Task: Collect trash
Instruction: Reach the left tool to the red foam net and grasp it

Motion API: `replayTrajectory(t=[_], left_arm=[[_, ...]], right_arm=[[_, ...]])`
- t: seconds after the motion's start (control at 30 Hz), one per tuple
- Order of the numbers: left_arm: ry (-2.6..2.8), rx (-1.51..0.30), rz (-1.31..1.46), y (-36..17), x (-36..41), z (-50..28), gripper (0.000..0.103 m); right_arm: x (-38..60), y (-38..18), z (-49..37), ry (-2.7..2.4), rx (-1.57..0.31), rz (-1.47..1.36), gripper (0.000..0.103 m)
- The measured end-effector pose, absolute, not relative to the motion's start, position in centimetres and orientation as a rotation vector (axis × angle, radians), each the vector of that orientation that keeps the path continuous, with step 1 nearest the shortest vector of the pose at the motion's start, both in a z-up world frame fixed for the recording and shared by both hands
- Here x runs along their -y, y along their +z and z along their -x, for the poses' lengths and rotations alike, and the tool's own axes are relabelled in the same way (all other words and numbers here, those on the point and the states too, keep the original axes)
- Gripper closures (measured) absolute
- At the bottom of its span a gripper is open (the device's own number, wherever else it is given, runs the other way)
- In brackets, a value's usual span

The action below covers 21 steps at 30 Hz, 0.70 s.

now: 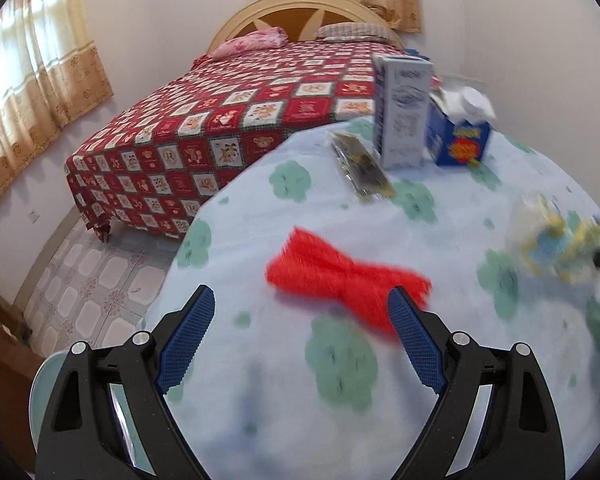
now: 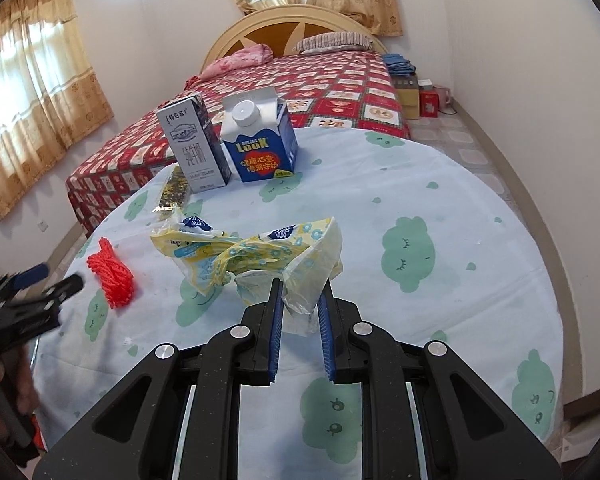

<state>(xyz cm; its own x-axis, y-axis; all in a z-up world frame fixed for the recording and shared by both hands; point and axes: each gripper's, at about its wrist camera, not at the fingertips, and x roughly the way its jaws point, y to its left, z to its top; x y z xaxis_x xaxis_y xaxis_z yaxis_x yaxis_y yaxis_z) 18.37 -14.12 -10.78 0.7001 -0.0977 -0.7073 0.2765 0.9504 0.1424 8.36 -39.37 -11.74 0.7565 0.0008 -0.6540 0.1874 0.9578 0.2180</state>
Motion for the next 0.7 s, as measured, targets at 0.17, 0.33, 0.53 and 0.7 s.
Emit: replayTrajectory(t=[0.17,0.33,0.53,0.7], left_arm=[[-0.109,-0.738,-0.309,-9.9,14.3,-24.0,0.008],[-0.024,-0.763,-0.406,-11.5,14.2,-28.7,0.008],[-0.026,-0.829,-0.447,-13.3,10.7,-26.5,0.008],[-0.08,-0.864,-0.438,-13.4,7.8,-21.1,0.007]], right_arm=[[39.5,-11.8,-8.7,-0.087,-0.702,-0.284,0.085],[39.2,-12.3,-9.2,-0.07,-0.713,-0.292,0.085],[38.9,-12.3,-9.0,-0.055,-0.706,-0.292,0.084],[38.5,-12.5,-8.7,-0.051,-0.699,-0.287,0.084]])
